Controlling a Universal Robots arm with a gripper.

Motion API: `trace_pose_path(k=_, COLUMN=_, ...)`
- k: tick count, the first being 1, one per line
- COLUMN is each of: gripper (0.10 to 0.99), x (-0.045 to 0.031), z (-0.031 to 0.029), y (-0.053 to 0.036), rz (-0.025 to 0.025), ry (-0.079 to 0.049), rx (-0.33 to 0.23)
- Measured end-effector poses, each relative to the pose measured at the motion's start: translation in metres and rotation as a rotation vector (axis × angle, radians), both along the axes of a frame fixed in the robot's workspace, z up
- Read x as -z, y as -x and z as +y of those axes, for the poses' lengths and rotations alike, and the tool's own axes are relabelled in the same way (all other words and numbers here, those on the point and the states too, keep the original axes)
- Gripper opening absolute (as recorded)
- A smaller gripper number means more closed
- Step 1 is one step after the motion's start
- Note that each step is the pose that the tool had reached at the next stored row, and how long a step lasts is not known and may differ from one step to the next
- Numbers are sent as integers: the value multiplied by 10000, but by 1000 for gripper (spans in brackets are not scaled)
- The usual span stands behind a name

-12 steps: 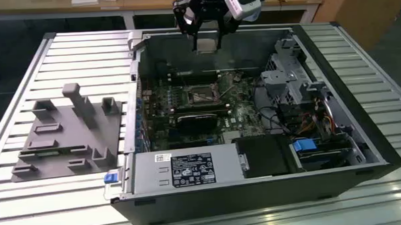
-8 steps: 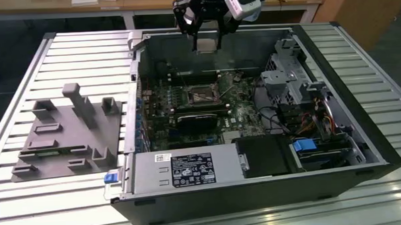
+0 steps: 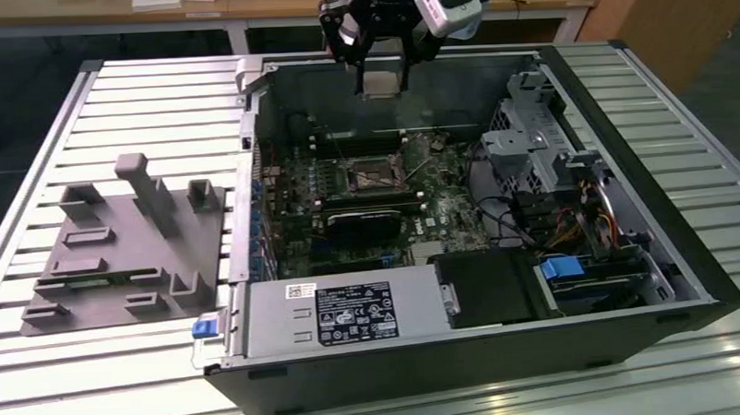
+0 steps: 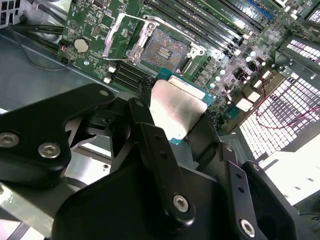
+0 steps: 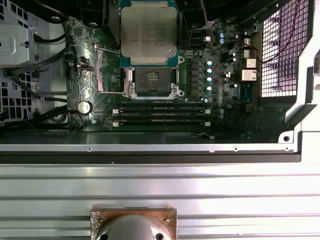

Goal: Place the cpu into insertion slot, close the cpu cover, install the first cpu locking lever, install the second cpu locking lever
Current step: 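Place the cpu into insertion slot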

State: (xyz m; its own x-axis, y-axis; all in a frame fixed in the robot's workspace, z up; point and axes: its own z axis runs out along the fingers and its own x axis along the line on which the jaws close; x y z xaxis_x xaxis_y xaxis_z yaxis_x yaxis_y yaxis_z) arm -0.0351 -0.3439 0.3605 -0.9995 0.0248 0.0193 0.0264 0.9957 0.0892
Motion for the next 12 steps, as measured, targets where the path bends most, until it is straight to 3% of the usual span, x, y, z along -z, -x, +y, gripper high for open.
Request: trace_pose_path(k=12, gripper=541, x=171, z=1, y=0, rz=-4, ry=11, rx=0)
